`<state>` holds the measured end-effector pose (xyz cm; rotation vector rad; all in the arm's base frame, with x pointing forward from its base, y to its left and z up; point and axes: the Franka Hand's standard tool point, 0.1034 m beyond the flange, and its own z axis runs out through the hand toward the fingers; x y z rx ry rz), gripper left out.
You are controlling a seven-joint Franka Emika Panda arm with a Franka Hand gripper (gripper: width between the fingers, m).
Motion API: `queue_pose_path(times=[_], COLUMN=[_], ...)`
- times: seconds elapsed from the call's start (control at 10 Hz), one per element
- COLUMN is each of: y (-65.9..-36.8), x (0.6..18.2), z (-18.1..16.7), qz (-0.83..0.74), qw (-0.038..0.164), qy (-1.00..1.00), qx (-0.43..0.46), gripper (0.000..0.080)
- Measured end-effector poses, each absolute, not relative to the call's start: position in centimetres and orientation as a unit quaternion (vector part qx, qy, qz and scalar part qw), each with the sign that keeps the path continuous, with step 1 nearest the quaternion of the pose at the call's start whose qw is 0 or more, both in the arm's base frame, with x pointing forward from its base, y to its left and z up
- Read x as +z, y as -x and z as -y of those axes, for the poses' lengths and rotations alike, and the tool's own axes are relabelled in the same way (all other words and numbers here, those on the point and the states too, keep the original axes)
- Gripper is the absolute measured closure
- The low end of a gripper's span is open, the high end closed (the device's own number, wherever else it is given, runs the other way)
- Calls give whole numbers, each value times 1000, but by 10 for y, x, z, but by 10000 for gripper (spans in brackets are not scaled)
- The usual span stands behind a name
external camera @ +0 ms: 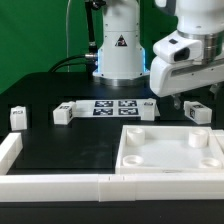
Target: Assemble one leg
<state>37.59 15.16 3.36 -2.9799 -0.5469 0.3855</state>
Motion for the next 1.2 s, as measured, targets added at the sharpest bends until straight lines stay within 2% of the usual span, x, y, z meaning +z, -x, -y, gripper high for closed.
queue_pose_path(times=[0.1,0.4,0.5,0.6,0.7,0.8,1.2], y=[-372,-366,-369,-361,-360,-368,-365], x=[35,31,27,23,17,11,9], z=[-154,-155,-156,-153,-154,-155,-157], qz=[175,166,162,163,165,163,164], qw=[42,17,12,-5,-5,0,2], qy=[967,945,942,932,920,926,925], qx=[179,283,292,324,357,342,342], gripper=[151,151,151,151,151,151,151])
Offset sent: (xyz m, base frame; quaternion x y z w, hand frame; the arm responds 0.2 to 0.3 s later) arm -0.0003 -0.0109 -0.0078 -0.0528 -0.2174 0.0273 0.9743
